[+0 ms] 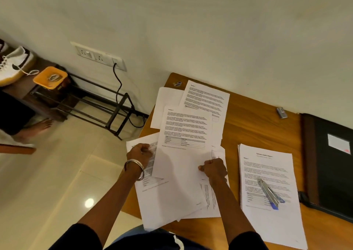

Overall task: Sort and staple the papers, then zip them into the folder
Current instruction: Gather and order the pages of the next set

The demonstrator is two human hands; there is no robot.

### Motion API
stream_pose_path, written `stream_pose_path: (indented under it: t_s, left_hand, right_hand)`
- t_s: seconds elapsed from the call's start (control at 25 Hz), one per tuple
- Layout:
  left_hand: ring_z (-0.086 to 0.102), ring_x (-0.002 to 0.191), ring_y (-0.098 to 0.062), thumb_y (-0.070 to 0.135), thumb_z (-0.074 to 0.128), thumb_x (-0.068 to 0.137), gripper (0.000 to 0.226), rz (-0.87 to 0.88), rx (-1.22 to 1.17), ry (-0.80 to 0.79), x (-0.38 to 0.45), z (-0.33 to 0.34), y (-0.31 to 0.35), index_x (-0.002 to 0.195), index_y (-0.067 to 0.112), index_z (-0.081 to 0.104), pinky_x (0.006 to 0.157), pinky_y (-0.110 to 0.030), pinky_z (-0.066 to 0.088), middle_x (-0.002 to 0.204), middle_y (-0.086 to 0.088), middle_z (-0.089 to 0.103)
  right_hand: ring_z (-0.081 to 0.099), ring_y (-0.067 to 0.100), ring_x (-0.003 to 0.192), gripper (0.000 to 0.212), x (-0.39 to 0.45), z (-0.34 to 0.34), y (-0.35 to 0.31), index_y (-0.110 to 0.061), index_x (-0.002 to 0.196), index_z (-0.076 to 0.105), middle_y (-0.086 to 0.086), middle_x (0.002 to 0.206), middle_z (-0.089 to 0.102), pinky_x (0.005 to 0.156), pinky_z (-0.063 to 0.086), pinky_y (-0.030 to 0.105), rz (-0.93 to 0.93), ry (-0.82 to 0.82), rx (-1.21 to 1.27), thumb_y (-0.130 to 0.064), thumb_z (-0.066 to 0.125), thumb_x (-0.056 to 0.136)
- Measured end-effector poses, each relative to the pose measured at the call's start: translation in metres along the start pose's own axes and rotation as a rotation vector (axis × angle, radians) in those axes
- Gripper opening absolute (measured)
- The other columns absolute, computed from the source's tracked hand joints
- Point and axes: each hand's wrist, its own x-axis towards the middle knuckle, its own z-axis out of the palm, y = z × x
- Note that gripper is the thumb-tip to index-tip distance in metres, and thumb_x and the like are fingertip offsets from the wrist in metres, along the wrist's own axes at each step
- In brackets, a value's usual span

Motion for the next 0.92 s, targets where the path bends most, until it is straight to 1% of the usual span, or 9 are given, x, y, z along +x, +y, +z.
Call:
stream_pose_path:
  t_s: [0.08, 0.12, 0.28, 0.44, 0.52, 0.6, 0.72, 0.84, 0.92]
  left_hand:
    - [0.058, 0.095, -0.024, 0.012, 0.074, 0.076, 0.037, 0.004, 0.043, -0.052, 0.002, 0.001, 0.003, 0.111, 0.009, 0.063, 0.093, -0.031, 0.046, 0.111, -0.010, 0.063]
    - [0.057, 0.099, -0.026, 0.013, 0.076, 0.074, 0.044, 0.026, 0.110, -0.076, 0.002, 0.002, 0.004, 0.115, 0.009, 0.061, 0.094, -0.031, 0.045, 0.116, -0.011, 0.059]
    - [0.040, 0.123, -0.030, 0.018, 0.080, 0.069, 0.072, 0.143, 0.460, -0.182, -0.012, 0.014, 0.004, 0.131, 0.013, 0.046, 0.107, -0.035, 0.037, 0.135, -0.010, 0.034]
    - [0.022, 0.137, -0.028, 0.013, 0.077, 0.071, 0.098, 0.225, 0.710, -0.190, -0.029, 0.024, -0.007, 0.147, 0.017, 0.016, 0.112, -0.037, 0.029, 0.151, -0.005, 0.014]
    - [0.023, 0.135, -0.028, 0.017, 0.078, 0.071, 0.094, 0.239, 0.680, -0.189, -0.025, 0.021, -0.008, 0.146, 0.018, 0.022, 0.112, -0.037, 0.028, 0.150, -0.005, 0.017]
    - [0.029, 0.131, -0.028, 0.027, 0.079, 0.069, 0.078, 0.231, 0.558, -0.166, -0.021, 0.018, -0.004, 0.137, 0.018, 0.041, 0.111, -0.039, 0.029, 0.146, -0.005, 0.027]
    - [0.038, 0.125, -0.029, 0.034, 0.079, 0.069, 0.048, 0.156, 0.362, -0.093, -0.019, 0.022, 0.000, 0.111, 0.017, 0.062, 0.111, -0.041, 0.030, 0.138, -0.004, 0.039]
    - [0.039, 0.125, -0.028, 0.032, 0.076, 0.074, 0.029, 0.101, 0.228, -0.048, -0.019, 0.025, 0.002, 0.094, 0.013, 0.067, 0.111, -0.042, 0.029, 0.134, -0.004, 0.043]
    - [0.041, 0.123, -0.028, 0.036, 0.071, 0.079, 0.036, 0.074, 0.210, -0.052, -0.015, 0.025, 0.001, 0.101, 0.008, 0.067, 0.110, -0.039, 0.031, 0.134, -0.006, 0.043]
  right_hand:
    - [0.057, 0.035, 0.110, 0.046, -0.009, -0.004, 0.004, -0.007, 0.112, 0.059, 0.014, 0.118, 0.062, 0.097, 0.047, 0.050, -0.093, 0.056, 0.122, -0.030, 0.078, 0.077]
    - [0.055, 0.035, 0.112, 0.053, -0.013, -0.005, 0.007, -0.007, 0.116, 0.056, 0.014, 0.121, 0.060, 0.096, 0.048, 0.050, -0.143, 0.096, 0.123, -0.034, 0.078, 0.076]
    - [0.049, 0.036, 0.123, 0.084, -0.017, 0.000, 0.016, -0.007, 0.129, 0.042, 0.013, 0.131, 0.052, 0.100, 0.043, 0.053, -0.173, 0.182, -0.211, -0.055, 0.075, 0.069]
    - [0.050, 0.035, 0.121, 0.067, -0.002, 0.002, 0.011, -0.011, 0.117, 0.056, 0.013, 0.124, 0.058, 0.104, 0.033, 0.058, -0.051, 0.102, -0.138, -0.049, 0.080, 0.067]
    - [0.048, 0.036, 0.121, 0.053, 0.001, 0.000, 0.009, -0.013, 0.108, 0.063, 0.014, 0.122, 0.058, 0.105, 0.031, 0.060, -0.021, 0.086, -0.043, -0.042, 0.082, 0.067]
    - [0.043, 0.037, 0.125, 0.043, -0.003, 0.000, 0.004, -0.014, 0.107, 0.066, 0.015, 0.126, 0.054, 0.106, 0.028, 0.058, -0.012, 0.089, -0.034, -0.035, 0.080, 0.073]
    - [0.052, 0.035, 0.117, 0.032, -0.013, -0.002, 0.007, -0.014, 0.105, 0.058, 0.011, 0.120, 0.057, 0.101, 0.043, 0.051, -0.125, 0.083, 0.128, -0.021, 0.076, 0.080]
    - [0.063, 0.028, 0.103, 0.049, -0.021, -0.021, 0.017, -0.019, 0.115, 0.045, 0.005, 0.115, 0.061, 0.086, 0.056, 0.042, -0.281, -0.107, 0.515, -0.005, 0.075, 0.078]
    - [0.064, 0.018, 0.094, 0.064, -0.022, -0.038, 0.027, -0.024, 0.124, 0.039, -0.002, 0.109, 0.062, 0.071, 0.058, 0.027, -0.344, -0.289, 0.515, -0.002, 0.076, 0.077]
